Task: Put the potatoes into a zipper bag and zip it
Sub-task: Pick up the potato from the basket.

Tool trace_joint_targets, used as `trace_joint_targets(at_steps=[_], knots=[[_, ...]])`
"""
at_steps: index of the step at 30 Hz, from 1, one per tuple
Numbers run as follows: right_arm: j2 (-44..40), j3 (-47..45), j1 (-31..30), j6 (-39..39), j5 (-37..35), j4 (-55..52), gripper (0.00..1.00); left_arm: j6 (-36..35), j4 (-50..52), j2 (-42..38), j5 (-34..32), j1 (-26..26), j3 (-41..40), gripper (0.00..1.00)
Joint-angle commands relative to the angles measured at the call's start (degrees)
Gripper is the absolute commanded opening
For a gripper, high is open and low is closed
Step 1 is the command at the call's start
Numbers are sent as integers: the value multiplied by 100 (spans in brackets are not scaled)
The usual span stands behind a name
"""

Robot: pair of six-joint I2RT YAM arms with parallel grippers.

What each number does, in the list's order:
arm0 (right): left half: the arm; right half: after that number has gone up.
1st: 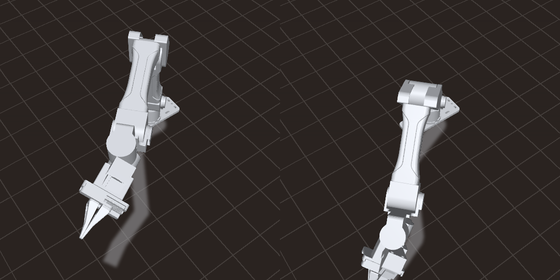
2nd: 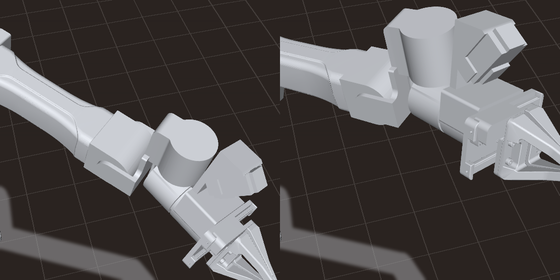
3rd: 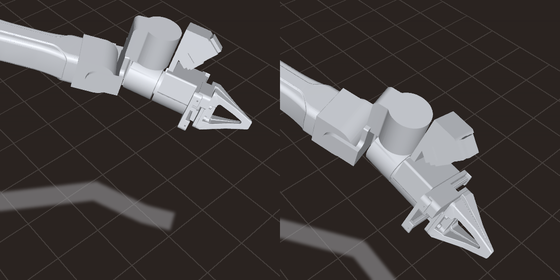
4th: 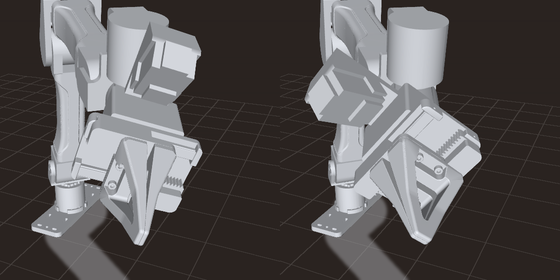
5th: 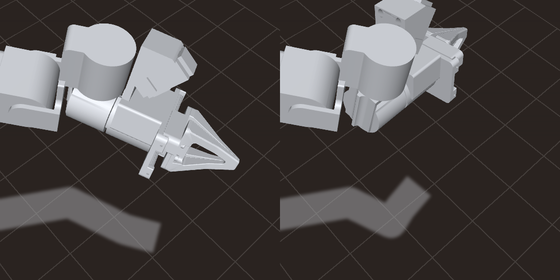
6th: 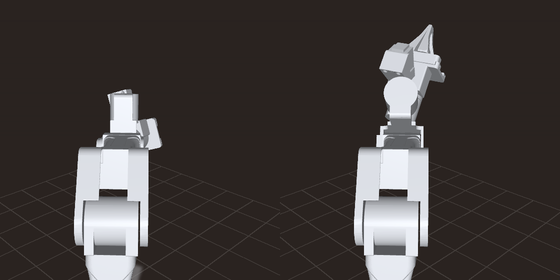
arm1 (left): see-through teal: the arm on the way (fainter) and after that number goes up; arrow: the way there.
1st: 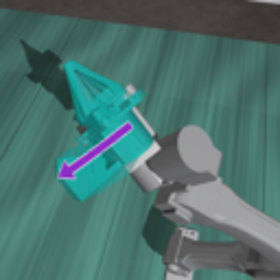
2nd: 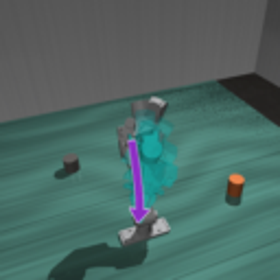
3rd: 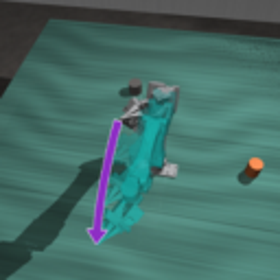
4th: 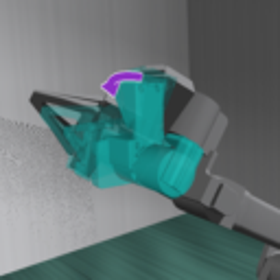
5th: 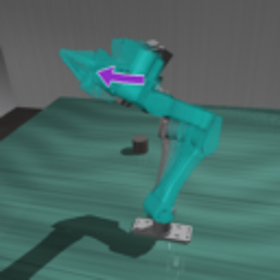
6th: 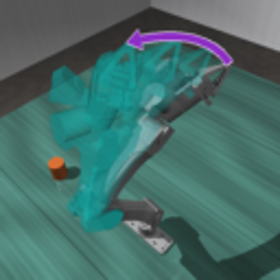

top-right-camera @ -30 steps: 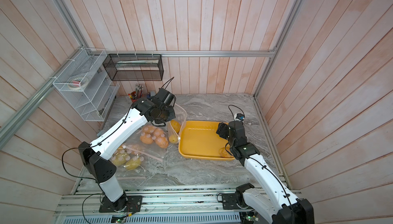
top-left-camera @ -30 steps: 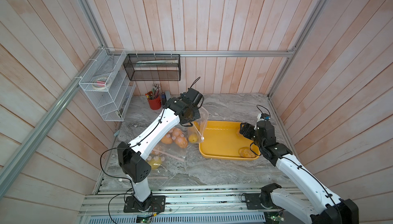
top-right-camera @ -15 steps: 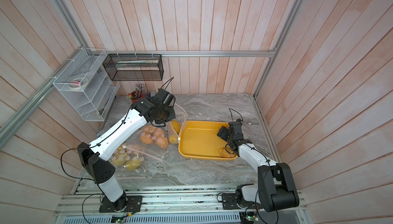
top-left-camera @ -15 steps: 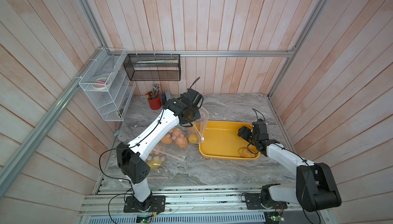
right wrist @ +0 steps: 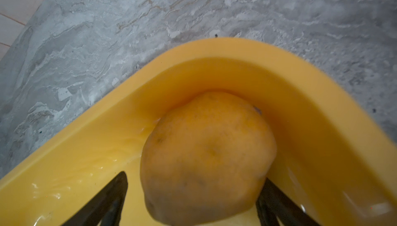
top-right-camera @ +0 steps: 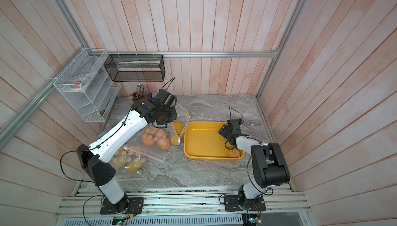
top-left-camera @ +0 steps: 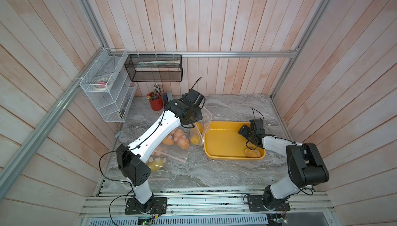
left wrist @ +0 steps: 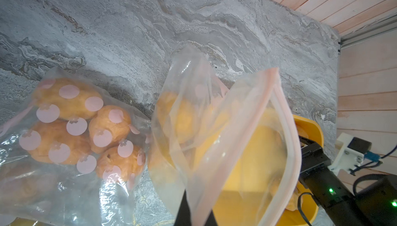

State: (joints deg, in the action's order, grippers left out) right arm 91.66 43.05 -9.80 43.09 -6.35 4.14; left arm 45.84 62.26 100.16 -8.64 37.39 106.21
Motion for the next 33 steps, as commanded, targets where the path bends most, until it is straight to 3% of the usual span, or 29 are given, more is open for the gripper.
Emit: trace_joint_targets(at_steps=[1, 5, 9, 15, 18, 26, 33], knots=[[103, 182, 22, 164, -463, -155, 90, -93, -122, -212, 73, -5, -72, 0], [91, 220, 22, 200, -830, -259, 90, -93, -135, -216, 82, -3, -87, 0], [155, 319, 22, 156, -1000, -353, 79, -93, -153, -218, 100, -3, -92, 0], [245, 392, 22, -45, -726, -315, 55, -102, -180, -226, 108, -3, -121, 0], [-9, 293, -11, -122, -587, -331, 51, -110, -196, -219, 109, -3, -125, 0], [-1863, -253, -290, -249, -198, -554, 40, -128, -247, -203, 139, 1, -136, 0], [-3804, -583, -916, -565, 1170, -231, 38, -145, -275, -199, 152, 6, -161, 0]])
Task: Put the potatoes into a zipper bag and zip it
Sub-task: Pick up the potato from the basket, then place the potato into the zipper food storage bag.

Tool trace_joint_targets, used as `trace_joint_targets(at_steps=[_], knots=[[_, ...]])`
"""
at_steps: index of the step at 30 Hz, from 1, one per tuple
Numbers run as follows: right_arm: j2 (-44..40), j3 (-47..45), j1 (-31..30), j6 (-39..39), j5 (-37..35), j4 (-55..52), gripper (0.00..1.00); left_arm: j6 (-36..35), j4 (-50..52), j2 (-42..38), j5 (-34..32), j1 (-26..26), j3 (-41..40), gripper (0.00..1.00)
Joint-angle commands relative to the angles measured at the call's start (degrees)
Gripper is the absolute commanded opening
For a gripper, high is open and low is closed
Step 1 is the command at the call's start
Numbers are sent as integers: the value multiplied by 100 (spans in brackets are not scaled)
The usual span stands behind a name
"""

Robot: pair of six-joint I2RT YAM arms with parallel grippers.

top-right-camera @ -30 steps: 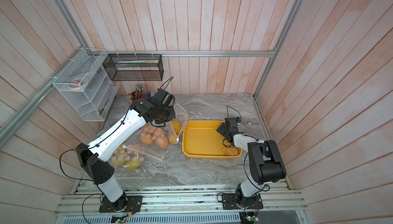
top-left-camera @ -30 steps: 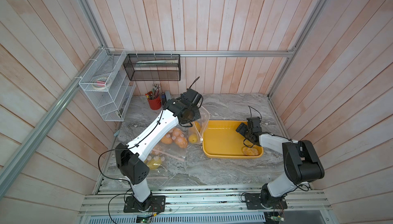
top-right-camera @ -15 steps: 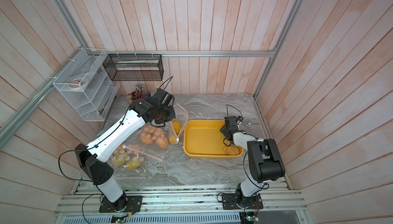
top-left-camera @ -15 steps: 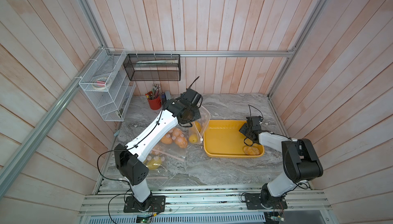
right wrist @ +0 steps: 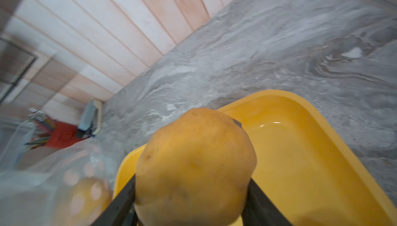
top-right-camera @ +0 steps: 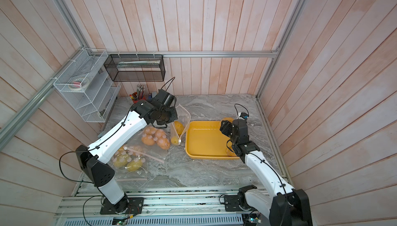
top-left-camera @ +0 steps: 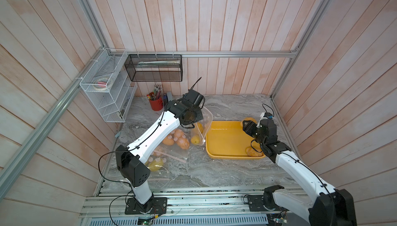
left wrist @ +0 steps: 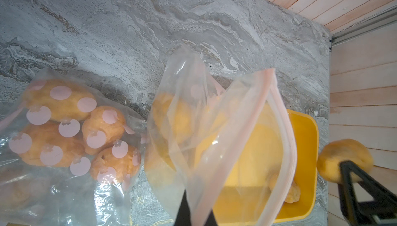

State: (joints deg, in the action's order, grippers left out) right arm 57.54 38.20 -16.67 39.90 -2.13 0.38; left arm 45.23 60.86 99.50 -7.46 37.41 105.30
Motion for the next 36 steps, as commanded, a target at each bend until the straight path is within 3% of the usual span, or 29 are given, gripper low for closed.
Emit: trace_joint_targets(at_steps=[1, 7, 10, 15, 20, 36], knots=[[-600, -66, -405, -313, 931, 204, 37, -93, -149, -134, 56, 3, -71, 0], [-820, 493, -1602, -802, 1489, 277, 36, -155, -232, -115, 196, 11, -91, 0], [-509, 806, -2252, -1079, 1201, 176, 35, -203, -276, -125, 267, 21, -98, 0], [186, 1345, -2844, -1354, 812, -33, 34, -242, -323, -115, 288, 38, -106, 0], [744, 1813, -3092, -1506, 522, -242, 33, -267, -340, -115, 340, 47, -97, 0], [1616, 2416, -3105, -2043, -322, -557, 33, -313, -401, -206, 386, 82, -144, 0]])
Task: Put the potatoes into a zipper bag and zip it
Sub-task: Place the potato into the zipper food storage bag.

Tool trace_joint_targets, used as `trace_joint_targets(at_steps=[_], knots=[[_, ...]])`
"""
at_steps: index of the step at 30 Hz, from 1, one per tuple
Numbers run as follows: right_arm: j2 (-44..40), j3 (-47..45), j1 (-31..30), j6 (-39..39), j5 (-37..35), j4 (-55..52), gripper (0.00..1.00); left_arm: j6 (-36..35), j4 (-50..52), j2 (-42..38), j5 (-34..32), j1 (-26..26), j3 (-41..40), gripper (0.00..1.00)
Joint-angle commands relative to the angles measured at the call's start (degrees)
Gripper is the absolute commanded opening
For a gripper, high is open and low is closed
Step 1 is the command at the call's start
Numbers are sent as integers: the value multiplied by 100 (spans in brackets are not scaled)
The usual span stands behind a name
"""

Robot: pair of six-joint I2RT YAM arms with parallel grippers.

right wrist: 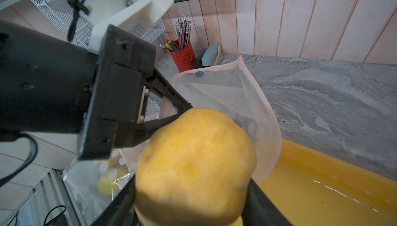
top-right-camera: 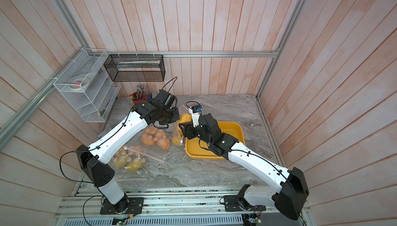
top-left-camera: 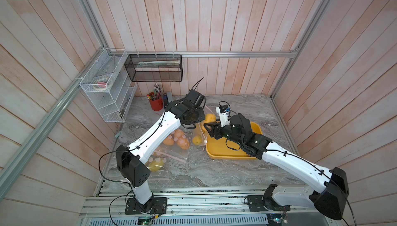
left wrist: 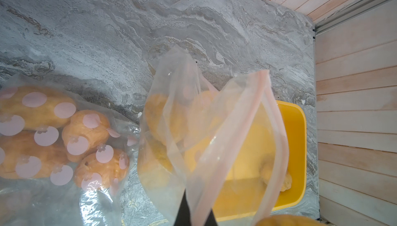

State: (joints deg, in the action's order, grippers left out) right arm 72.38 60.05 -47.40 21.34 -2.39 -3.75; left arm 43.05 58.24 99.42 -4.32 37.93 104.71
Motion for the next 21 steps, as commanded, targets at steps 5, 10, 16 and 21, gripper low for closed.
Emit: trace_joint_targets(at_steps=[5, 10, 16, 21], knots=[[536, 403, -33, -234, -576, -345, 33, -121, -181, -237, 124, 39, -110, 0], [866, 483, -30, -212, -790, -496, 37, -130, -208, -272, 124, 39, -126, 0], [1050, 482, -46, -237, -874, -644, 51, -130, -208, -290, 109, 39, -138, 0], [1026, 477, -43, -194, -1064, -732, 61, -120, -205, -287, 88, 39, -143, 0]])
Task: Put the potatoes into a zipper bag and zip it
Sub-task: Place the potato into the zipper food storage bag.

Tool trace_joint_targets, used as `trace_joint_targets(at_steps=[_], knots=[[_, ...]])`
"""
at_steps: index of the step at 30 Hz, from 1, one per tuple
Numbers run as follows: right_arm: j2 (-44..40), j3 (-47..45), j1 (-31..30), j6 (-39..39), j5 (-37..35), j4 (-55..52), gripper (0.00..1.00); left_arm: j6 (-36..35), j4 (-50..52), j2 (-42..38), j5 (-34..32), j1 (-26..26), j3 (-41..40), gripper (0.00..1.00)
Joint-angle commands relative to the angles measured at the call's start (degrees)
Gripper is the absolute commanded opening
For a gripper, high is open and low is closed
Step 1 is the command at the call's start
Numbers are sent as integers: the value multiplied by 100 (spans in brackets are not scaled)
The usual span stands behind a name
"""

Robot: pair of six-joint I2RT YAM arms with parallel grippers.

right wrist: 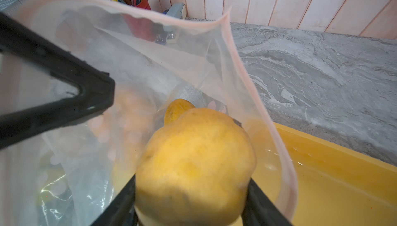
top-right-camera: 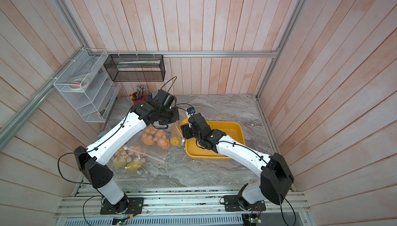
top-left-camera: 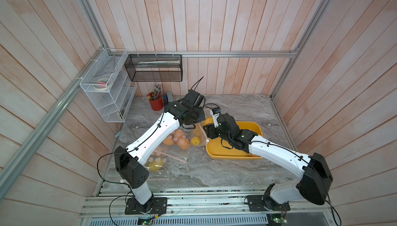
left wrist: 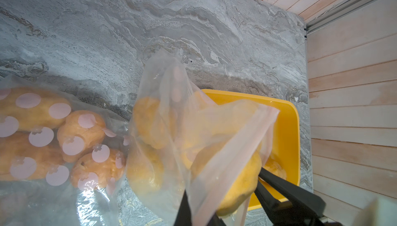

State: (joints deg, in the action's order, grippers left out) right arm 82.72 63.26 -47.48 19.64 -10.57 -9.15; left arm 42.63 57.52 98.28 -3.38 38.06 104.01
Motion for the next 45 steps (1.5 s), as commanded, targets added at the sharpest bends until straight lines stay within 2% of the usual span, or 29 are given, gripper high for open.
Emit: trace_joint_targets(at_steps=[1, 6, 11, 15, 19, 22, 28, 35, 40, 45], knots=[[-10, 160, -40, -14, -312, -221, 62, -75, -125, -170, -14, 26, -70, 0], [-10, 178, -34, 67, -615, -415, 65, -71, -113, -178, -36, 26, -65, 0], [69, 213, -33, 85, -798, -538, 74, -63, -92, -182, -58, 26, -66, 0], [-72, 161, -37, 80, -442, -391, 81, -62, -90, -169, -83, 17, -69, 0], [-515, -48, -33, 93, 82, -60, 91, -70, -100, -137, -43, 17, -72, 0], [-874, -163, -41, 166, 193, -21, 96, -79, -109, -131, -14, 17, -60, 0], [-1613, -399, -33, 417, -188, -295, 97, -75, -116, -160, -61, 16, -82, 0], [-2614, -1049, 193, 1174, -1254, -922, 98, -80, -105, -127, -41, -10, -83, 0], [-3136, -1950, 710, 1804, -1191, -1076, 98, -79, -101, -133, -97, -33, -93, 0], [-3133, -2827, 971, 2352, -597, -923, 98, -79, -126, -144, -121, -45, -117, 0]])
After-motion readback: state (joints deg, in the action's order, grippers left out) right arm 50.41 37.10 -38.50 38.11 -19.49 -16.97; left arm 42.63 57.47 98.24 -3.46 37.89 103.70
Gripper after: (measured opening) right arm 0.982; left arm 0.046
